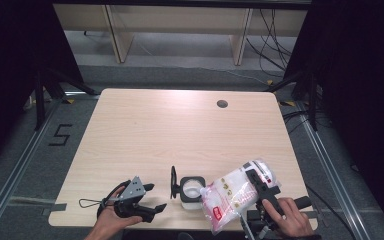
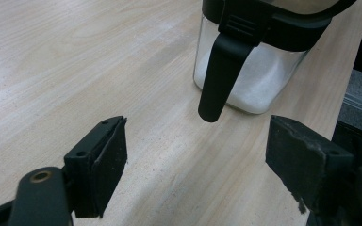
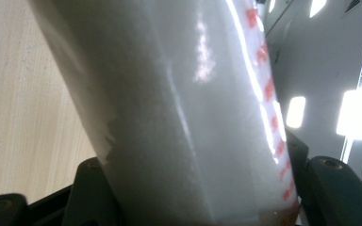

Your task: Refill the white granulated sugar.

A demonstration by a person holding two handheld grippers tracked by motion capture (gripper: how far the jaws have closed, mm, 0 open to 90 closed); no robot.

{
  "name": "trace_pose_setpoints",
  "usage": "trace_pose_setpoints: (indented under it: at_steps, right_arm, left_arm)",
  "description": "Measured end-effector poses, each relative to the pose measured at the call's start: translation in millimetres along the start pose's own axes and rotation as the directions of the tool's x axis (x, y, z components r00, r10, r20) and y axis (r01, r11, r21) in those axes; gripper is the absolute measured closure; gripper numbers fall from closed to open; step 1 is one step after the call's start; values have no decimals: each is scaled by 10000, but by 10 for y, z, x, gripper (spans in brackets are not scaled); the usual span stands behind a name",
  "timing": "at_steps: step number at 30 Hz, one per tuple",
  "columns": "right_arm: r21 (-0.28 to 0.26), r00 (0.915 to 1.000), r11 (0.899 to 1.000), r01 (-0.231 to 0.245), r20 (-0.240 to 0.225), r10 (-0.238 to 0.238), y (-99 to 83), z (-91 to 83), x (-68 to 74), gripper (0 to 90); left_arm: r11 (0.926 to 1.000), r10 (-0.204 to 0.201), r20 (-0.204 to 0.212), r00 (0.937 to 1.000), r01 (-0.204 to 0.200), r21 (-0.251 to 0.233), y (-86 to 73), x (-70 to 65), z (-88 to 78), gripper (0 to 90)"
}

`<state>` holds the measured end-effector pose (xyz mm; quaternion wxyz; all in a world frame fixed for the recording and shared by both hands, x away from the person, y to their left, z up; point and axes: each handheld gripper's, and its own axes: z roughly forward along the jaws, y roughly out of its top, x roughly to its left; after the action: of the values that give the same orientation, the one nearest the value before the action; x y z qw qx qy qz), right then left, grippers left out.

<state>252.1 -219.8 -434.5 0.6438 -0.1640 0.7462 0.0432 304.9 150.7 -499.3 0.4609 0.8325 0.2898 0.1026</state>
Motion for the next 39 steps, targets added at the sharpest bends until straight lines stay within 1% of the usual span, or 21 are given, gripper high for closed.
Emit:
trace_pose_setpoints:
  at_steps: [2, 3, 4, 5, 6, 7, 8, 9, 10, 11, 17, 18, 22, 23, 27, 28, 29, 30, 33, 38, 39]
  right_arm:
    - [246, 9997, 9997, 52, -244, -46, 8, -16, -16, 442]
    - [-40, 9999, 10000, 66, 84, -65, -1, 7, 2, 442]
    - [333, 9998, 9994, -30, -181, 36, 7, -13, 8, 442]
    - [35, 9996, 9996, -267, 76, 267, -7, 5, 30, 442]
    - [370, 9988, 9984, -433, -206, 441, -3, -19, 25, 442]
    - [208, 9997, 9997, -96, -219, 101, 0, -9, -2, 442]
    - [46, 9994, 9995, -325, 94, 324, -6, 3, 33, 442]
    - [-21, 9999, 10000, -10, 132, 10, -1, 6, 7, 443]
    - [251, 9998, 9997, -12, -177, 17, 8, -10, 1, 442]
    - [-55, 9996, 9997, -249, 130, 250, -4, 10, 31, 442]
    - [43, 9999, 9999, -129, 6, 129, 1, 2, 16, 442]
    - [254, 9998, 9997, -58, -188, 63, 8, -12, 5, 443]
    - [-26, 10000, 10000, -8, -27, 8, 2, 3, -3, 442]
    - [237, 9996, 9997, -20, -279, 27, 7, -13, -11, 442]
    - [59, 9995, 9997, -216, -211, 217, -14, 11, 15, 442]
    - [276, 9971, 9971, -710, -266, 717, -20, 1, 50, 443]
    - [222, 9969, 9972, -714, -309, 721, -24, 5, 47, 443]
    - [-184, 9998, 9996, -198, -92, 196, -29, 31, 18, 443]
    - [101, 9991, 9994, -343, -234, 345, -24, 11, 20, 442]
    - [-107, 9992, 9992, -396, 68, 397, -19, 17, 27, 443]
    - [-52, 9995, 9996, -292, -74, 292, -15, 14, 13, 443]
  left_arm:
    - [10000, -6, -34, 10000, 6, -10, 0, -3, -1, 208]
    - [10000, 0, -73, 10000, 0, -6, 0, -5, -2, 208]
    - [10000, -6, -18, 10000, 6, -10, 0, -2, -1, 208]
    - [10000, -18, -4, 10000, 18, -19, 0, -2, 0, 208]
    - [10000, -10, -73, 10000, 10, -12, 0, -5, -2, 208]
    - [10000, -17, -56, 10000, 16, -28, 0, -5, -1, 208]
    - [10000, 0, 1, 10000, 0, -7, 0, 0, 0, 208]
    - [10000, -11, -6, 10000, 11, -15, 0, -2, 1, 208]
    - [10000, -72, -51, 10000, 72, -10, -1, -8, 0, 208]
    - [10000, -90, 11, 10000, 90, -1, -1, -5, 1, 208]
    - [10000, 92, -25, 10000, -92, -16, 3, 2, -1, 208]
    - [10000, -14, -47, 10000, 14, -18, 0, -5, -1, 208]
    - [10000, -78, -68, 9999, 78, -1, -1, -10, -1, 208]
    - [10000, -65, 15, 10000, 65, -5, 0, -4, 1, 208]
    - [9999, 149, 43, 9999, -149, -34, 4, 7, 0, 208]
    - [9999, 153, 46, 9999, -153, -30, 4, 7, 0, 208]
    - [9999, 160, 41, 9999, -160, -23, 4, 8, -1, 208]
    - [9999, 144, 40, 9999, -144, -29, 3, 7, -1, 208]
    - [10000, 26, 31, 10000, -26, -29, 1, 0, 1, 208]
    - [9999, -105, 17, 9999, 105, 1, 0, -8, 2, 208]
    - [9999, -97, 25, 9999, 97, 26, 1, -7, -1, 208]
